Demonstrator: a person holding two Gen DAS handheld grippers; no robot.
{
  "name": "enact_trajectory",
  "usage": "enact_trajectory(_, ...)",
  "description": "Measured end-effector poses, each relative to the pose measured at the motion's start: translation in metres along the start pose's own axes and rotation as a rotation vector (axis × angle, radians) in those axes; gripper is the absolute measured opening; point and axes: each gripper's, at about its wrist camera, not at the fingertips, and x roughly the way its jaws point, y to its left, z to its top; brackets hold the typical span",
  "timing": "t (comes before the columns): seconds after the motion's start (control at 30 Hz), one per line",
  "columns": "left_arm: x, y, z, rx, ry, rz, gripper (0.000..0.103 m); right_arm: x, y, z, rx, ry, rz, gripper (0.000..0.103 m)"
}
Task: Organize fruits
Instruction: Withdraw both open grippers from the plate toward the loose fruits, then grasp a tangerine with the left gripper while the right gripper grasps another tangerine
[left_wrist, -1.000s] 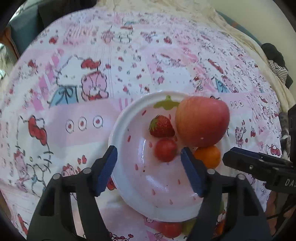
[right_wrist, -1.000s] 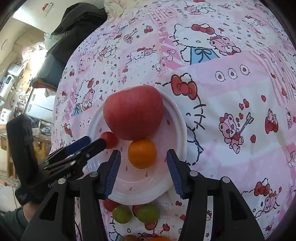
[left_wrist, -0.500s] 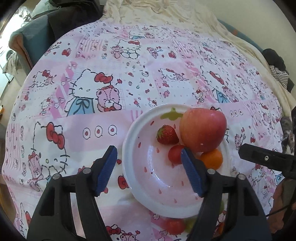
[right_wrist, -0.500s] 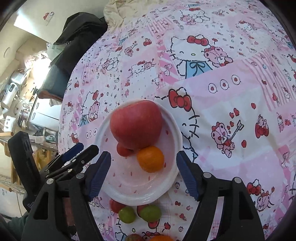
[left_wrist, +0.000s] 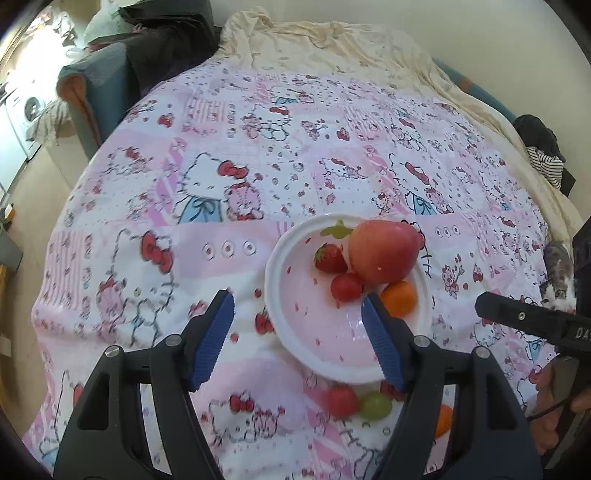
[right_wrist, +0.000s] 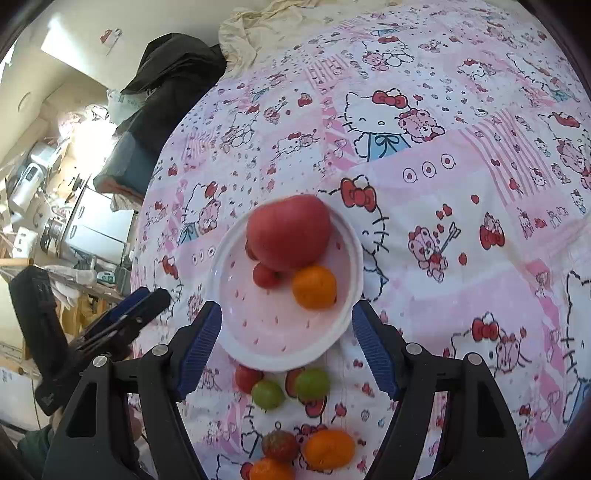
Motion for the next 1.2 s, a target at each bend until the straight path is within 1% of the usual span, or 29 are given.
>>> enact_trajectory(0.1,-0.015,0.006,-0.010,-0.009,0.007,-0.003,0.068,-0.004,0.002,-0.013,-0.010,0.011,-0.008,0.076)
enact_trajectory(0.17,-0.023,0.008,-0.017,-0.009,0.010,0.009,0.068,-0.008,0.002,-0.022,-0.012,0.017,-0.009,0.076)
enact_trajectory(0.23,-0.028,0.012,-0.026,-0.020,0.027,0.011,0.068,-0.011,0.004,-0.031,-0.021,0.025,-0.015,0.076)
enact_trajectory(0.37,-0.029,0.015,-0.048,-0.052,0.095,-0.003,0.068,-0.011,0.004,-0.049,-0.013,0.057,-0.018,0.076)
enact_trajectory(0.43,-0.027,0.010,-0.063,-0.047,0.134,-0.009,0.068,-0.006,0.002,-0.058,0.007,0.086,-0.016,0.076)
enact_trajectory(0.47,-0.025,0.005,-0.072,-0.040,0.158,-0.017,0.068,-0.003,0.002,-0.062,0.012,0.101,-0.030,0.076)
enact_trajectory(0.57,-0.022,-0.014,-0.096,0.003,0.219,-0.053,0.068,0.002,0.002,-0.071,0.017,0.122,-0.058,0.076)
enact_trajectory(0.7,-0.017,-0.048,-0.129,0.086,0.296,-0.124,0.068,0.000,-0.003,-0.071,0.033,0.113,-0.076,0.076)
enact_trajectory(0.83,-0.007,-0.076,-0.142,0.172,0.325,-0.147,0.068,-0.003,-0.012,-0.069,0.078,0.093,-0.077,0.076)
enact_trajectory(0.97,0.003,-0.093,-0.144,0.209,0.342,-0.159,0.067,-0.006,-0.017,-0.067,0.100,0.086,-0.077,0.076)
enact_trajectory(1.0,0.005,-0.095,-0.146,0.211,0.347,-0.161,0.067,-0.007,-0.018,-0.067,0.102,0.084,-0.078,0.076)
enact_trajectory(1.03,0.008,-0.096,-0.146,0.210,0.356,-0.168,0.062,-0.008,-0.020,-0.067,0.106,0.082,-0.080,0.076)
enact_trajectory(1.07,0.011,-0.096,-0.147,0.207,0.369,-0.181,0.054,-0.009,-0.021,-0.068,0.108,0.083,-0.082,0.076)
enact_trajectory(1.13,0.017,-0.098,-0.149,0.210,0.397,-0.194,0.048,-0.010,-0.024,-0.069,0.111,0.085,-0.089,0.076)
enact_trajectory(1.17,0.020,-0.100,-0.151,0.214,0.403,-0.192,0.039,-0.010,-0.025,-0.069,0.112,0.089,-0.095,0.076)
enact_trajectory(1.2,0.022,-0.099,-0.151,0.216,0.405,-0.189,0.039,-0.011,-0.027,-0.071,0.112,0.094,-0.102,0.076)
